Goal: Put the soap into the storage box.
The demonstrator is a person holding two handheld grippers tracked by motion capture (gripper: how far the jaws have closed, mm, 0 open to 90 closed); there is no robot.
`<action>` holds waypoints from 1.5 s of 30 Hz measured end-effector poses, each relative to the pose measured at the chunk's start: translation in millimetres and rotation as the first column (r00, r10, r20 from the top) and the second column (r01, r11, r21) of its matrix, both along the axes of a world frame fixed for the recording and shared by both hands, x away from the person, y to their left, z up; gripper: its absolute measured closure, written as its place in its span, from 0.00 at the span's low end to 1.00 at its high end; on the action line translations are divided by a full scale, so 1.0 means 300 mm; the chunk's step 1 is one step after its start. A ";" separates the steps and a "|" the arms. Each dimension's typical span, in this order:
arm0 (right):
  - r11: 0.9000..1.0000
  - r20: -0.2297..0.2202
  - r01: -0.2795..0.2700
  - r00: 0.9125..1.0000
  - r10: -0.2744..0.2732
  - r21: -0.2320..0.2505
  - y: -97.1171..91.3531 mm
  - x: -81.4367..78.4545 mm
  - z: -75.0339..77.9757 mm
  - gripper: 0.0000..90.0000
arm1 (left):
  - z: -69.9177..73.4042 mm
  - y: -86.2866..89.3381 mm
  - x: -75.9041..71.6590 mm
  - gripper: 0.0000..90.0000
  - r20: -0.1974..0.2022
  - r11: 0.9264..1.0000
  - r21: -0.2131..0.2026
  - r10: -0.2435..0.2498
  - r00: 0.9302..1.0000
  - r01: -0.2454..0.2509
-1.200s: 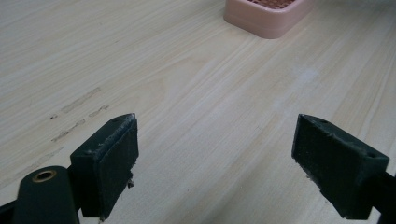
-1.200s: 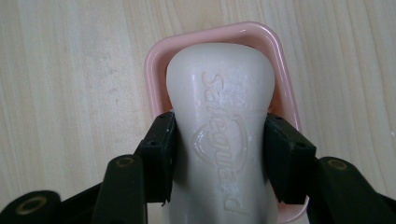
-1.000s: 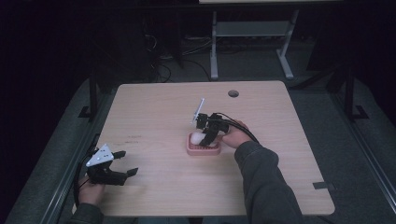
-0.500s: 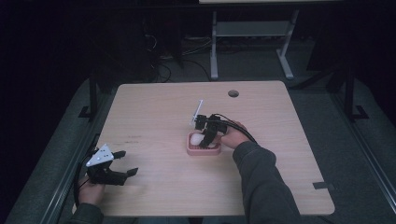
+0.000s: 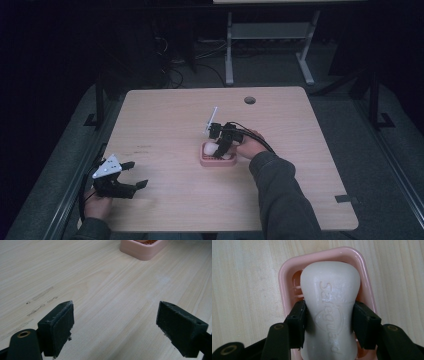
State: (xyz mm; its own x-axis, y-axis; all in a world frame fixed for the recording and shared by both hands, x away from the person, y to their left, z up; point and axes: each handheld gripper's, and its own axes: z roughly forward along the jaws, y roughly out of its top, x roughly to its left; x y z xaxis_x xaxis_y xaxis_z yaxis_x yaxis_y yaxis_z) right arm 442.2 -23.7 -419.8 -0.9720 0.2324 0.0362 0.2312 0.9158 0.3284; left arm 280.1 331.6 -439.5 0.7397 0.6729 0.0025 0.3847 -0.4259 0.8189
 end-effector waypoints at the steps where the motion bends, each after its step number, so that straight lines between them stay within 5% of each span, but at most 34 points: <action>1: 1.000 -0.001 0.002 1.000 -0.002 -0.001 0.000 0.000 0.000 0.53 | 0.000 0.000 0.000 0.15 0.000 1.000 0.000 0.000 1.000 0.000; 15: 1.000 -0.001 0.001 1.000 -0.001 -0.010 0.001 -0.003 -0.008 0.53 | 0.001 0.001 0.000 0.15 0.001 1.000 0.000 0.001 1.000 -0.001; 45: 0.997 0.012 0.037 0.999 -0.038 0.071 -0.052 -0.025 0.049 0.45 | 0.000 0.000 0.000 0.15 0.000 1.000 0.003 0.001 1.000 -0.001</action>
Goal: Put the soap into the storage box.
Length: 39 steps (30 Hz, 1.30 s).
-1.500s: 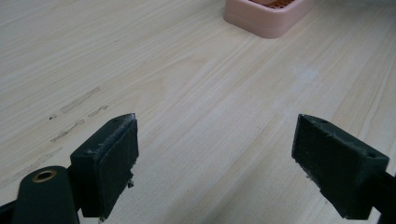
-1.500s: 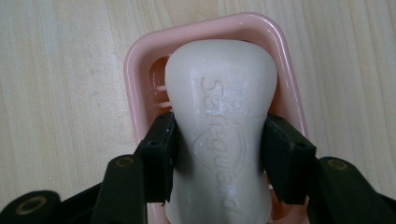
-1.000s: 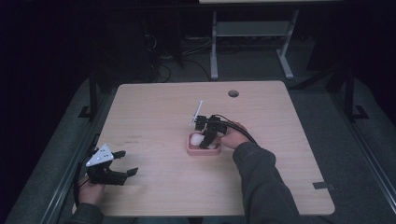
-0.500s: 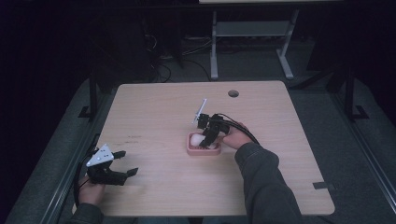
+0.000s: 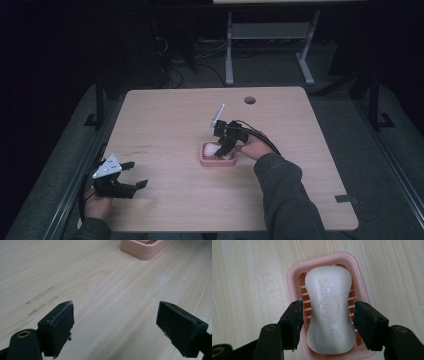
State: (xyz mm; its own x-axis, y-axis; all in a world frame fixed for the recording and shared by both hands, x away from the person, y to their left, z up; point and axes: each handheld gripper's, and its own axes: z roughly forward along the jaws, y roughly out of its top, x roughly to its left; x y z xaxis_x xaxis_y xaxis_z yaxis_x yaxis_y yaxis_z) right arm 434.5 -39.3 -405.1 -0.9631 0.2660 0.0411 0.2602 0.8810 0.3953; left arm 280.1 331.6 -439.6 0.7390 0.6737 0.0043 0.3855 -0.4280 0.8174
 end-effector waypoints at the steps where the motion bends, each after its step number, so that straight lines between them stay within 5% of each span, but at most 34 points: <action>1: 1.000 0.003 0.003 1.000 -0.003 0.003 -0.004 -0.002 0.002 0.44 | 0.000 0.000 0.000 0.15 0.000 1.000 0.001 -0.001 1.000 0.001; 39: 0.997 0.019 0.047 0.999 -0.048 0.053 -0.107 -0.050 0.037 0.41 | -0.003 -0.003 0.003 0.15 -0.004 1.000 0.011 -0.003 1.000 0.003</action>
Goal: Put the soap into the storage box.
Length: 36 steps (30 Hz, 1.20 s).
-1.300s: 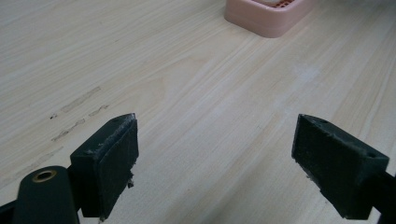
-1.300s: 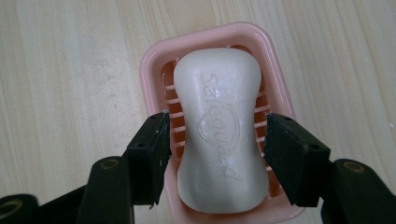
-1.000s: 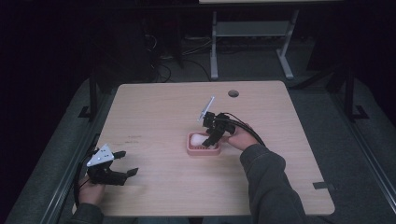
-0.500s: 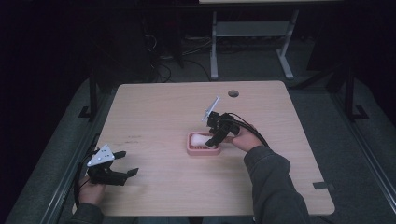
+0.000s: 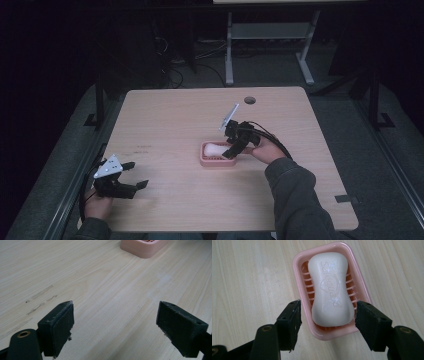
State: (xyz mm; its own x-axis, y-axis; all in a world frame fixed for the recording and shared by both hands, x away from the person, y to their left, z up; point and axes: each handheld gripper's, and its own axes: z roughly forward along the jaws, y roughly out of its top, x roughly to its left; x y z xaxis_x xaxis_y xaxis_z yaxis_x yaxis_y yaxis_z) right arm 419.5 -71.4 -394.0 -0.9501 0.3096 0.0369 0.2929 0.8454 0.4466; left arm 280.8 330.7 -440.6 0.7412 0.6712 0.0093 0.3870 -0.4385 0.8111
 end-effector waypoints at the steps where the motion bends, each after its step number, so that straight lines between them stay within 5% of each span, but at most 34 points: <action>1: 1.000 -0.002 0.004 1.000 -0.004 0.002 -0.003 -0.002 -0.001 0.41 | 0.001 0.001 0.000 0.15 -0.001 1.000 0.002 -0.001 1.000 0.001; 36: 0.999 -0.010 0.042 0.999 -0.042 0.014 -0.093 -0.044 -0.018 0.36 | -0.001 -0.002 0.000 0.15 -0.003 1.000 0.006 -0.002 1.000 0.002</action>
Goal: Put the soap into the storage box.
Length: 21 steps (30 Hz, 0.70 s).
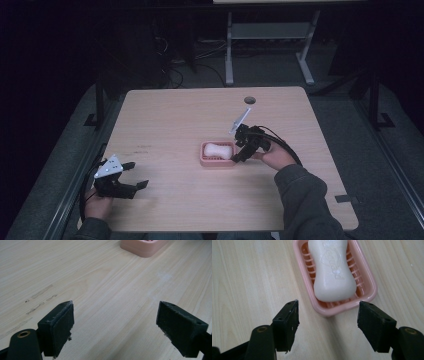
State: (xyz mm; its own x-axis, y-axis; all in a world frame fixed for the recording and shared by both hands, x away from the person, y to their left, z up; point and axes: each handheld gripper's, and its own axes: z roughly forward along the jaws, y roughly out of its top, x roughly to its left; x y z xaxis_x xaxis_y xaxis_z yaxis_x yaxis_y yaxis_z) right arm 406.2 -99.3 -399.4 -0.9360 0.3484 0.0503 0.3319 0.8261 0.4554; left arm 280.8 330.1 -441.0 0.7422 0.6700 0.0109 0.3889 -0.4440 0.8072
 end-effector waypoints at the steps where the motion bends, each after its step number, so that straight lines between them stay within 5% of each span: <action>1: 1.000 -0.001 0.007 1.000 -0.007 0.002 -0.005 -0.002 -0.002 0.36 | 0.000 0.000 0.000 0.15 0.001 1.000 0.000 0.000 1.000 0.000; 21: 0.998 0.002 0.050 0.999 -0.050 0.032 -0.105 -0.048 -0.018 0.36 | -0.003 -0.004 0.001 0.15 -0.009 1.000 0.004 0.000 1.000 0.000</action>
State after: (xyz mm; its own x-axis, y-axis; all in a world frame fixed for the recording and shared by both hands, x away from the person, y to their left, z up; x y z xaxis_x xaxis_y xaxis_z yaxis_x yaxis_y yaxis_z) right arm 391.9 -130.7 -404.8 -0.9178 0.3927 0.0592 0.3708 0.7937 0.4823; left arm 281.0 328.9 -442.0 0.7423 0.6700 0.0073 0.3958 -0.4472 0.8021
